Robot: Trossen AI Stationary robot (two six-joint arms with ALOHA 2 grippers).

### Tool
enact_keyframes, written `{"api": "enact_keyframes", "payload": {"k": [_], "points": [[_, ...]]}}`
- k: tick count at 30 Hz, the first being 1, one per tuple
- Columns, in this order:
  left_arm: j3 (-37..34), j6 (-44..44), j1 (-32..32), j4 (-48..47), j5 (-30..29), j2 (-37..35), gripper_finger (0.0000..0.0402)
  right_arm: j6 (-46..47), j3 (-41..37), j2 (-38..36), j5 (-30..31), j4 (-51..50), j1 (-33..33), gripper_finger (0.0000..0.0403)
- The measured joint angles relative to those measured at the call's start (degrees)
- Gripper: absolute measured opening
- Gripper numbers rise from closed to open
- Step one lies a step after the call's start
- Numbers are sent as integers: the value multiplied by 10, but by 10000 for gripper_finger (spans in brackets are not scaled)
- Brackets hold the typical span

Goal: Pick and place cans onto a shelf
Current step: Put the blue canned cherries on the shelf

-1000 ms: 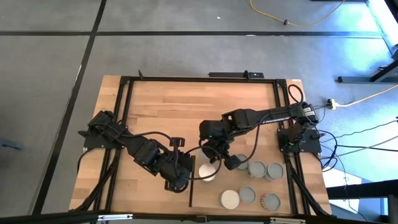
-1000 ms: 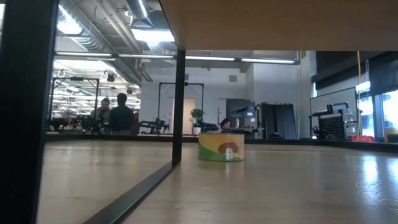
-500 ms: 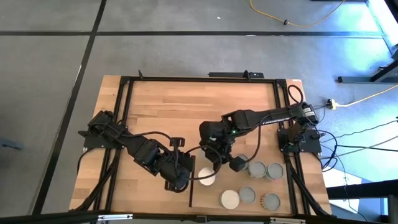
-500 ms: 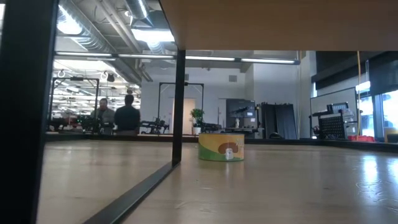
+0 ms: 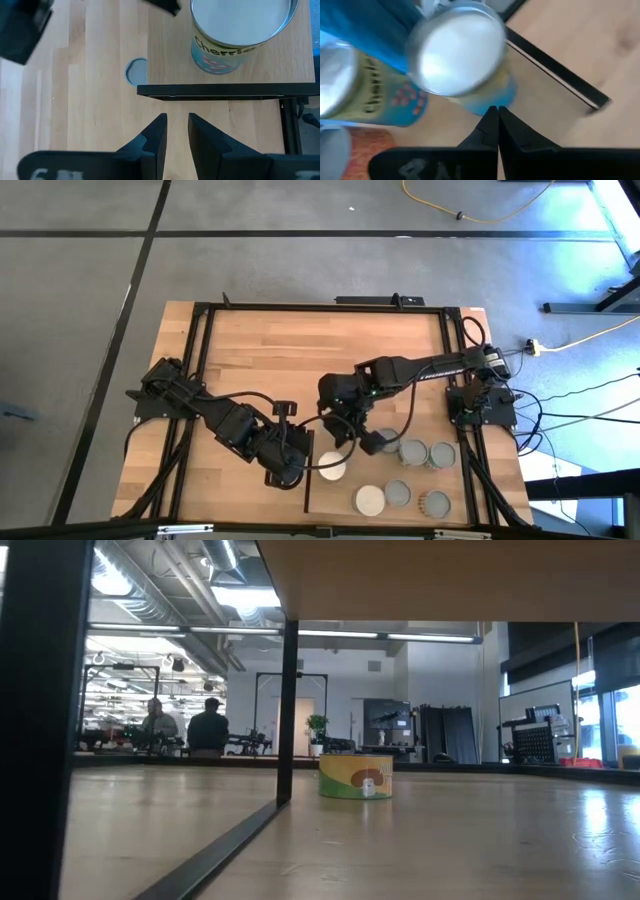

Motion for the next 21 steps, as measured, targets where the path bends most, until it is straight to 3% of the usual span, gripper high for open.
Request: {"api": "enact_keyframes", "payload": {"k": [21], "points": [[0,-1,0,-2,0,0,71,-33,0,8,-121,20,17,0]]}}
